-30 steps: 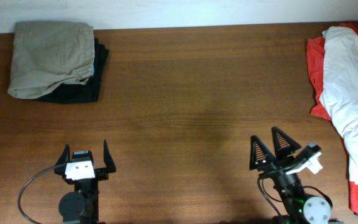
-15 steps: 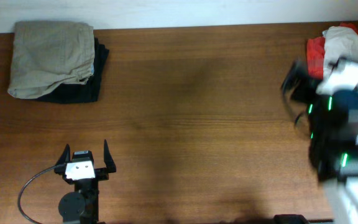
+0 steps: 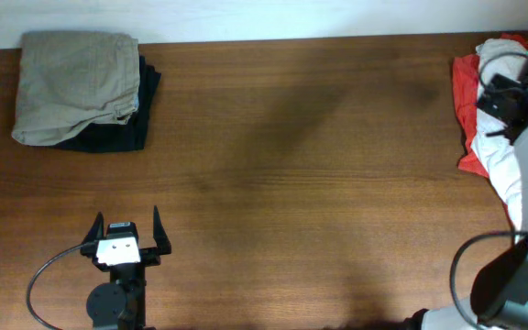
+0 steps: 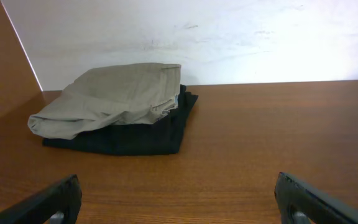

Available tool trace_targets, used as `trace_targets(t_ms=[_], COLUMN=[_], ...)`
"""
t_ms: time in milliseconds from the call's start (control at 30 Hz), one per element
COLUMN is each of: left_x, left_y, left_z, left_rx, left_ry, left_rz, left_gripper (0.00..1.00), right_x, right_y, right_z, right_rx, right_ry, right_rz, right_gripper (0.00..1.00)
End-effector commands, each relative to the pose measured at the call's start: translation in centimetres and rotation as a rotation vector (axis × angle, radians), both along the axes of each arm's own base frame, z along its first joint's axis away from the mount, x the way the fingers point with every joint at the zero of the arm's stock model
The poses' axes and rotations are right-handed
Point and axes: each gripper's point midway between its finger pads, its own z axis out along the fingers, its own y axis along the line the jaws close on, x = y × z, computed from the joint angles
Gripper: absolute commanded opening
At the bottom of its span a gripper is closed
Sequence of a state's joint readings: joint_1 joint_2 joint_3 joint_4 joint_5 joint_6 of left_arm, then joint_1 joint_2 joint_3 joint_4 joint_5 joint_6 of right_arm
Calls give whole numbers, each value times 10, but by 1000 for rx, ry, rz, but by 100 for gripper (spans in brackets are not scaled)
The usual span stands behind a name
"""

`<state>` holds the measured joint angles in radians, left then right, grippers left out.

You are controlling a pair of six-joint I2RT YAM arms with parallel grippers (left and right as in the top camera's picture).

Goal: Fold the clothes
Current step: 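Reach the right gripper to the clothes pile and grasp the white shirt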

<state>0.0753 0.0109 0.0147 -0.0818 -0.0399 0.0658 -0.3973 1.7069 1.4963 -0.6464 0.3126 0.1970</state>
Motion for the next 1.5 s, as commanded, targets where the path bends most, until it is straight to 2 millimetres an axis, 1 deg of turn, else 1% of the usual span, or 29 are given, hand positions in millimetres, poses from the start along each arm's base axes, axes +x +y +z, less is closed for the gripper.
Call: trace_targets(t_ms=[0, 67, 100, 167, 233, 300, 367, 467, 567, 633, 700, 800, 867, 1000, 1100, 1133, 1233, 1367, 1467], left_x=[0, 0, 0, 0, 0, 0, 0, 0, 0, 0, 0, 0, 0, 0, 0, 0, 0, 0, 0], left_y=[0, 0, 0, 0, 0, 0, 0, 0, 0, 0, 0, 0, 0, 0, 0, 0, 0, 0, 0], left_z=[-1, -1, -1, -1, -1, -1, -1, -1, -1, -1, -1, -1, -1, -1, -1, -1, -1, -1, -1], left_rx=[18, 18, 18, 18, 18, 18, 18, 18, 18, 18, 18, 18, 18, 18, 18, 18, 18, 18, 18], left_ry=[2, 2, 2, 2, 2, 2, 2, 2, 2, 2, 2, 2, 2, 2, 2, 2, 2, 2, 2], left_rz=[-5, -5, -5, -5, -5, -5, -5, -4, -5, -4, -5, -5, -4, -5, -5, -5, -5, -4, -5], left_gripper=[99, 99, 99, 99, 99, 99, 99, 99, 99, 99, 99, 99, 99, 99, 99, 99, 99, 99, 99], right_x=[-5, -5, -1, 17, 20, 19, 15, 11, 9, 14, 18, 16, 12, 8, 7, 6, -6, -6, 6], right_y=[-23, -35, -37, -35, -46, -63, -80, -104, -127, -132, -135, -143, -156, -177, -190, -192, -205, -212, -205], right_z=[-7, -12, -15, -19, -22, -31, -47, -65, -74, -83, -98, -120, -130, -131, -125, -125, -125, -126, -135], right_rx=[17, 22, 27, 26, 14, 11, 14, -15, 19, 89, 164, 196, 206, 220, 185, 177, 172, 168, 203], right_ry=[7, 1, -2, -13, -28, -32, -13, 45, 48, 5, -36, -35, -54, -130, -157, -157, -163, -186, -218], right_rz=[-35, -53, -18, 154, 158, 130, 110, 140, 119, 146, 160, 143, 101, 28, 7, -4, -100, -116, -66], right_gripper=[99, 99, 99, 99, 99, 98, 98, 98, 98, 98, 96, 96, 95, 93, 100, 99, 99, 99, 99])
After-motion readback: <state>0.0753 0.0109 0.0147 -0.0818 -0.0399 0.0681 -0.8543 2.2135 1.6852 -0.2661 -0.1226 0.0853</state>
